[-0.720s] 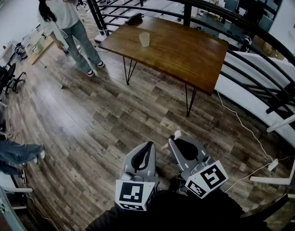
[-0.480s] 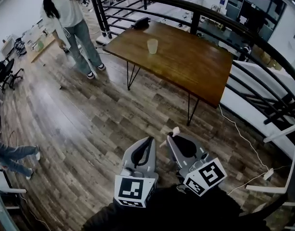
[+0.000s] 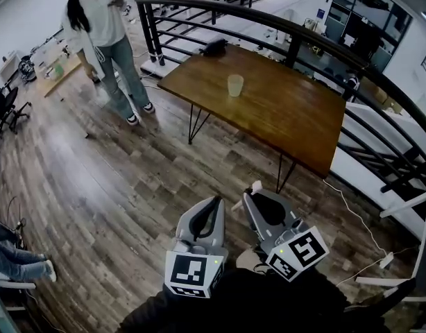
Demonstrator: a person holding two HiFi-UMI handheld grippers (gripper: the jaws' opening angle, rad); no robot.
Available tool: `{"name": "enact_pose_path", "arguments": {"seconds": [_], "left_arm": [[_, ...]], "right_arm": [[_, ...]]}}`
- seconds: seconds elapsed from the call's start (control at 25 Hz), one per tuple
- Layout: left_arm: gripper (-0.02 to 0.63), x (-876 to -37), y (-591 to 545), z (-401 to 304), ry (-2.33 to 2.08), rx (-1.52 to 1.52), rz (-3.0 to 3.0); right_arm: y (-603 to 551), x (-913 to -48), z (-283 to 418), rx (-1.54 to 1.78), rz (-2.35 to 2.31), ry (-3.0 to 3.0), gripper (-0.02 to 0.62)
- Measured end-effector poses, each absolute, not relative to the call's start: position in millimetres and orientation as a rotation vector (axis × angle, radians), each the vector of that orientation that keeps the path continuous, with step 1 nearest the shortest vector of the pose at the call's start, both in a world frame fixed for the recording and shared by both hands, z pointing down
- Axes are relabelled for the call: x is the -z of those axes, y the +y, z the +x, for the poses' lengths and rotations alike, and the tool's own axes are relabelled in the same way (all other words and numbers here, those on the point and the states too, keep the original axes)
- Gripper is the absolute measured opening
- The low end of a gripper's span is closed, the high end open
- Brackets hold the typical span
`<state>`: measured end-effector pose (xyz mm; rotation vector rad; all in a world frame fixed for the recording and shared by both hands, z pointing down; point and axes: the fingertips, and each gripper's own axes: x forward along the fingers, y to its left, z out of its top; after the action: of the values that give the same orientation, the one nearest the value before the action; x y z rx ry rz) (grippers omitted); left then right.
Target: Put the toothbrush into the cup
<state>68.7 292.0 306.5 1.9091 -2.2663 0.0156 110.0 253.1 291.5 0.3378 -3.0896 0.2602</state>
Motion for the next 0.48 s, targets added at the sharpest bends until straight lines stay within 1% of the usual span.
{"name": "enact_pose_path", "arguments": {"seconds": [0.48], "left_arm": [[0.008,-333.3,240.5,8.1,-2.216,-0.058,1.837]], "right_arm": [[196.2,-314.1,48.6,-0.335,0.333,-3.046,0.014]]}}
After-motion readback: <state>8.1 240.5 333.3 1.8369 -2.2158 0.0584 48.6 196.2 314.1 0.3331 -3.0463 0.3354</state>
